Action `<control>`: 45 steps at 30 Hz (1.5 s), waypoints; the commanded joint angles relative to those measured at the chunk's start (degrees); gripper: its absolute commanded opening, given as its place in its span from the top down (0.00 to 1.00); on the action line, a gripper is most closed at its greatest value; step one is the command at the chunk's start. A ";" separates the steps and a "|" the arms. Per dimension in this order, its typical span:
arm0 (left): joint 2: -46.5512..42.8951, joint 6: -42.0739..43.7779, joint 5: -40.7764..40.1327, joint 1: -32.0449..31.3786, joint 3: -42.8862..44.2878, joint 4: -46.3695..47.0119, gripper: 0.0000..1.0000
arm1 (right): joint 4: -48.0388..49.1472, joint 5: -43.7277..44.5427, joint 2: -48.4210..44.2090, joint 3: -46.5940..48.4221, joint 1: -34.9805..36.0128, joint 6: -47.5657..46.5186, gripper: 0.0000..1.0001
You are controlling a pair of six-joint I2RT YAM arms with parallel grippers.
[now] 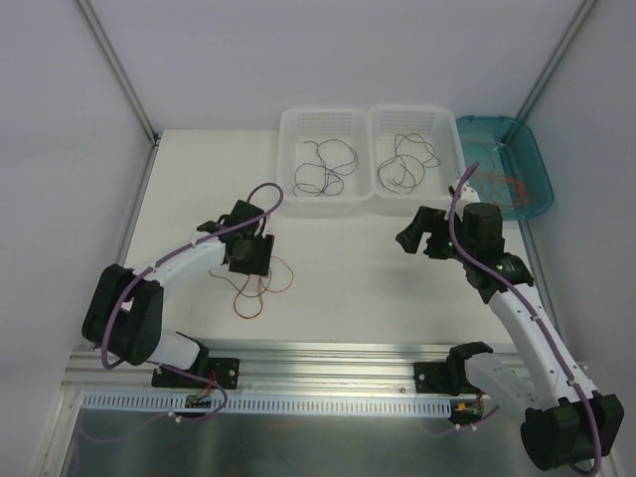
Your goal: Untangle the cables
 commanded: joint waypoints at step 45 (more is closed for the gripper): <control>-24.84 -17.88 2.32 -19.04 -12.75 6.18 1.00 | 33.84 -12.84 47.30 6.12 36.42 6.87 0.33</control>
